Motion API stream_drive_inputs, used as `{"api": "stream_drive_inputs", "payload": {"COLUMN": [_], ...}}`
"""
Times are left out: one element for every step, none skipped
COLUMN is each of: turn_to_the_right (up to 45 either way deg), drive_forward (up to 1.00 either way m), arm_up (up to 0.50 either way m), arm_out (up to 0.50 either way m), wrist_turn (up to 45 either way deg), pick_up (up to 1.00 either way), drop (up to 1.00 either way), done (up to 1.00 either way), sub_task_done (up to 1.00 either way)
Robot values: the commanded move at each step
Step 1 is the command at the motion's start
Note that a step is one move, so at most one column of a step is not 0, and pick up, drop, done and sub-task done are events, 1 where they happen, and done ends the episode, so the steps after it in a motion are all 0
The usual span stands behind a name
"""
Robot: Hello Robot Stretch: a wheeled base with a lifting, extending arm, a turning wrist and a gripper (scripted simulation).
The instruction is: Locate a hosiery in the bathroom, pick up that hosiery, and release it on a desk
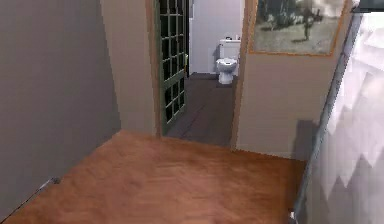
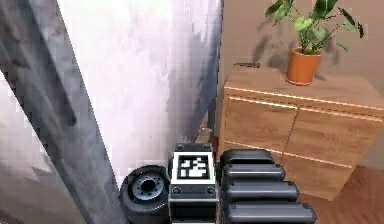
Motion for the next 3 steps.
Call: {"api": "stream_drive_inputs", "payload": {"turn_to_the_right": [0.0, 0.0, 9.0], "drive_forward": [1.00, 1.00, 0.00], "arm_up": [0.00, 0.00, 0.00], "arm_out": [0.00, 0.00, 0.00], "wrist_turn": [0.0, 0.0, 0.0], "pick_up": [0.00, 0.00, 0.00], "drop": [0.00, 0.00, 0.00], "done": [0.00, 0.00, 0.00], "sub_task_done": [0.00, 0.00, 0.00]}}
